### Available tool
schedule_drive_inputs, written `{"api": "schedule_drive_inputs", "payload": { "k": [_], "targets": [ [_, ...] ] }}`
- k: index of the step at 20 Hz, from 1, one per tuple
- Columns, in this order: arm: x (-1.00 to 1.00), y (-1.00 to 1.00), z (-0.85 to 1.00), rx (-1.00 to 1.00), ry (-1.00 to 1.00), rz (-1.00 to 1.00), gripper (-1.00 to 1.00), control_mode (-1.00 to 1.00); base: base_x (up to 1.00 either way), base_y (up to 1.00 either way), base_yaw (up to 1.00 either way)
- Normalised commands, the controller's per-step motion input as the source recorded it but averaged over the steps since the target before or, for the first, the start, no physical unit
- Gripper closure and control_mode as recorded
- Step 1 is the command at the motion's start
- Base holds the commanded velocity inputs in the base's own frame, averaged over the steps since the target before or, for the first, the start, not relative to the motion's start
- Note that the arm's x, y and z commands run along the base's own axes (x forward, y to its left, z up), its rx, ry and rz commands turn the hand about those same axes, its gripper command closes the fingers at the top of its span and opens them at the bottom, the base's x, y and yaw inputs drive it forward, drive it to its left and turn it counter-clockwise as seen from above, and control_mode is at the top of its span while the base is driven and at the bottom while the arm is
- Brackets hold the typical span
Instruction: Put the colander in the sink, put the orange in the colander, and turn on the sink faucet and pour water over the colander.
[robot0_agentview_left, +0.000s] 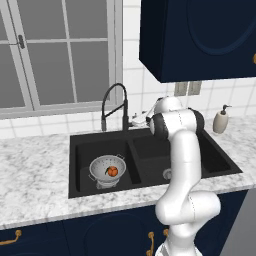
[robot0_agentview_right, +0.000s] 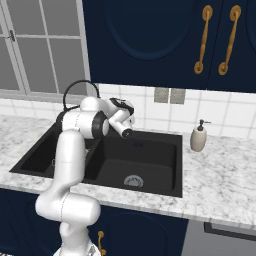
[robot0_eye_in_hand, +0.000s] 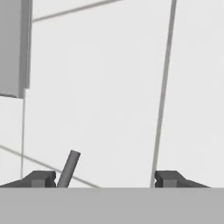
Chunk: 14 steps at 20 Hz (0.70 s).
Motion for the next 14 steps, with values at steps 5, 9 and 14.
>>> {"api": "schedule_drive_inputs", "payload": {
  "k": [5,9,14],
  "targets": [
    [0.27,0.02,-0.10,0.04,0.00,-0.03,-1.00,-1.00,0.00,0.00,0.00],
    [0.17,0.11,0.00,0.06,0.00,0.00,-1.00,-1.00,0.00,0.00,0.00],
    [0.22,0.04,0.02,0.04,0.00,-0.05,1.00,-1.00,0.00,0.00,0.00]
  ]
}}
